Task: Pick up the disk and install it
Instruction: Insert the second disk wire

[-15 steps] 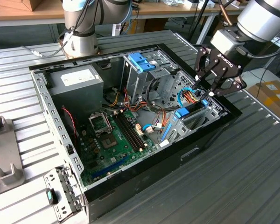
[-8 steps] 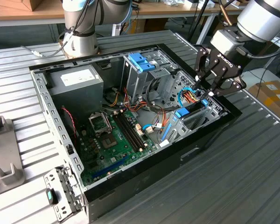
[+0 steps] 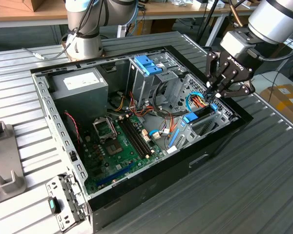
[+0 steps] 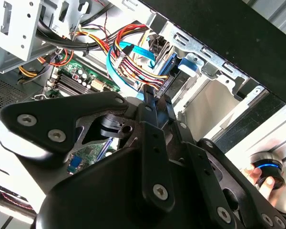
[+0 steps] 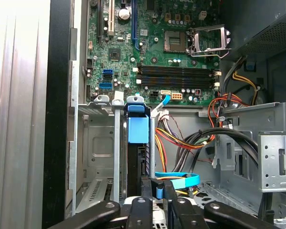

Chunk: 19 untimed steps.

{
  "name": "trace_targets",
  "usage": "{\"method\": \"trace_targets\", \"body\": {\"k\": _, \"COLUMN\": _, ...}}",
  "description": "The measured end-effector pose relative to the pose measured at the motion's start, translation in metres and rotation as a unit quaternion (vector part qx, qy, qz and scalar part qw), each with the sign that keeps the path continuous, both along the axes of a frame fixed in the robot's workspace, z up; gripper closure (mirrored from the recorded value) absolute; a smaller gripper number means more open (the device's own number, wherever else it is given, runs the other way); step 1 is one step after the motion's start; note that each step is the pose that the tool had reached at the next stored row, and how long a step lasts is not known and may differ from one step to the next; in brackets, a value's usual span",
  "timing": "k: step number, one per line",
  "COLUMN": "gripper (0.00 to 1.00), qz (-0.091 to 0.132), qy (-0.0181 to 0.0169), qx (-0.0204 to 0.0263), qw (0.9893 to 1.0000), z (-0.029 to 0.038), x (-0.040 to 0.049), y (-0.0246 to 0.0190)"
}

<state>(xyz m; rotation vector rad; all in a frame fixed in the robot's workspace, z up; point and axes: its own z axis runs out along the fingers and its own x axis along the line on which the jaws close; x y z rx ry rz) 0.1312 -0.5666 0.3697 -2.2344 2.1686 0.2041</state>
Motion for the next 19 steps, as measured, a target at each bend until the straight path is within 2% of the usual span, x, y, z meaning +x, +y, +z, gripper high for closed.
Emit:
{"method": "trace_targets", "body": {"k": 9, "gripper": 0.78, "qz": 0.0, "qy": 0.0, "qx": 0.0, "qw": 1.0, "z": -0.0001, "x": 0.0, "y": 0.0}}
{"method": "trace_targets", "body": {"k": 10, "gripper": 0.71, "qz": 0.0, "qy": 0.0, "qx": 0.0, "qw": 1.0, "z": -0.0001, "x": 0.0, "y": 0.0}}
{"method": "trace_targets", "body": {"k": 12, "gripper": 0.71, "qz": 0.0, "qy": 0.0, "qx": 0.0001, "qw": 1.0, "z": -0.0002, "x": 0.0, "y": 0.0}}
{"method": "trace_targets", "body": {"k": 19, "gripper": 0.71, "qz": 0.0, "qy": 0.0, "qx": 0.0002, "qw": 1.0, "z": 0.0036, "x": 0.0, "y": 0.0}}
